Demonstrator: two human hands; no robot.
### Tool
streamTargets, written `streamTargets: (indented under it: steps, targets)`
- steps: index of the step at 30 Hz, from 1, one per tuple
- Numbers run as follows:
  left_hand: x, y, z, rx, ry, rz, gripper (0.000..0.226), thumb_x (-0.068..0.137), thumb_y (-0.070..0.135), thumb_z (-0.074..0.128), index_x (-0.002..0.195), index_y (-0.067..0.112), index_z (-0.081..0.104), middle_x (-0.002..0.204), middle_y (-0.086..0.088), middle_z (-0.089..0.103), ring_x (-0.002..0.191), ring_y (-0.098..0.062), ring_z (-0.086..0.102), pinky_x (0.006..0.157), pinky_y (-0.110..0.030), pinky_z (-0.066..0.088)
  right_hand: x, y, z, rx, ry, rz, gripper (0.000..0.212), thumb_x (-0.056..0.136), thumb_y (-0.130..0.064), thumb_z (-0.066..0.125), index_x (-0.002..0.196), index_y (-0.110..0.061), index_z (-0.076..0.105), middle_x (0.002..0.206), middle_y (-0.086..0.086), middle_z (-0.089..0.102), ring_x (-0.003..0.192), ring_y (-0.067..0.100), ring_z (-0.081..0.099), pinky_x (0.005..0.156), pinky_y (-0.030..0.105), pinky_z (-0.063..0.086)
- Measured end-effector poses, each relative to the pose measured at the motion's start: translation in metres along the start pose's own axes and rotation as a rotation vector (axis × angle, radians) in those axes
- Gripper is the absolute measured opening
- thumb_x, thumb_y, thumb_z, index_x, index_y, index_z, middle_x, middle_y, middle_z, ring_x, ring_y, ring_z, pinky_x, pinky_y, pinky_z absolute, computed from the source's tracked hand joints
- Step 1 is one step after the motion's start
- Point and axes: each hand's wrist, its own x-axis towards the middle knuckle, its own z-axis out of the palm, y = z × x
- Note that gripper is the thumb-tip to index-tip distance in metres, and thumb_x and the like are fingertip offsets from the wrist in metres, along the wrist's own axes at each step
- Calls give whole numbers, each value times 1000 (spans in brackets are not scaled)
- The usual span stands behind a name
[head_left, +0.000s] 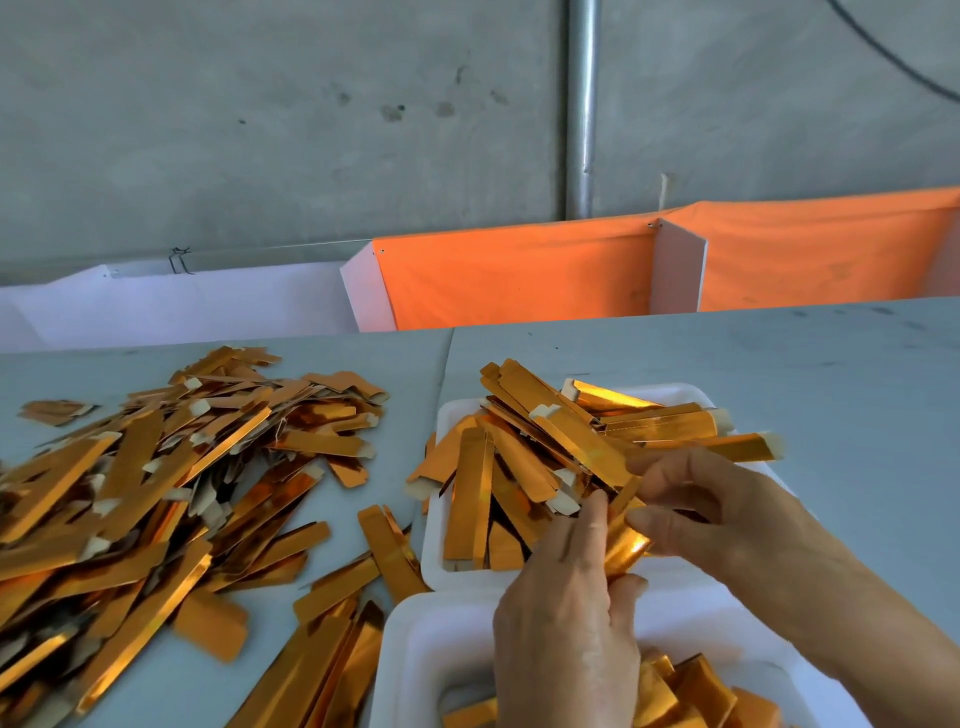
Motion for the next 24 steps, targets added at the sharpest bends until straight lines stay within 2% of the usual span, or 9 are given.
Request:
streamTargets:
  steps: [2,4,5,9,13,14,17,20,24]
  targets:
    - [1,-1,1,14,11,-12,66,93,46,48,146,44,7,133,26,34,121,0,40,96,-17,36,-1,3,1,-158,48,-86,17,77,-17,77,79,-27,63,114,-20,61,91,5,62,80,15,49]
    - [1,-2,2,38,36,-18,65,94,46,47,146,42,8,131,25,35,119,0,42,93,-16,37,-4,1,7,-321,96,-194,18,76,-17,78,78,-28,64,120,-22,57,85,4,61,71,5,45]
    - [1,-3,2,54,48,-17,65,94,46,46,146,42,8,130,24,36,118,-1,43,92,-16,38,-6,2,10,-382,112,-243,17,76,-15,78,79,-25,65,123,-20,57,86,6,63,72,6,46]
    - [0,-7,4,119,81,-13,63,94,47,43,146,41,7,128,23,38,116,-1,46,88,-14,40,-9,5,27,-470,192,-348,12,76,-7,76,82,-13,67,129,-10,57,95,14,66,80,29,57]
    - [0,-9,2,132,81,-7,63,94,49,42,145,44,6,128,25,37,117,0,44,89,-14,40,-5,9,24,-208,175,-227,15,78,-17,76,76,-23,63,114,-21,60,90,2,62,74,8,48]
    - [0,-9,2,119,69,-7,63,94,48,43,145,44,7,127,26,37,117,0,44,90,-14,39,-3,10,20,-96,103,-145,14,78,-20,76,73,-25,64,105,-19,66,90,2,63,78,11,49]
    - [0,-8,3,37,35,9,64,93,47,47,145,45,12,127,25,38,117,1,42,95,-15,37,2,12,10,152,-191,20,6,83,-21,71,78,-25,71,87,-1,73,89,19,68,90,41,53]
    - [0,-6,1,-78,45,59,62,89,56,39,146,42,18,123,26,40,115,3,42,94,-11,37,3,16,5,254,-277,2,12,89,-18,62,84,-21,73,87,6,73,88,21,70,88,38,54]
    - [-2,1,-5,-219,51,77,66,80,58,15,141,43,34,107,25,49,92,5,56,81,-7,42,3,17,-3,325,-355,-61,24,91,-27,51,89,-18,73,94,9,71,95,22,68,86,34,56]
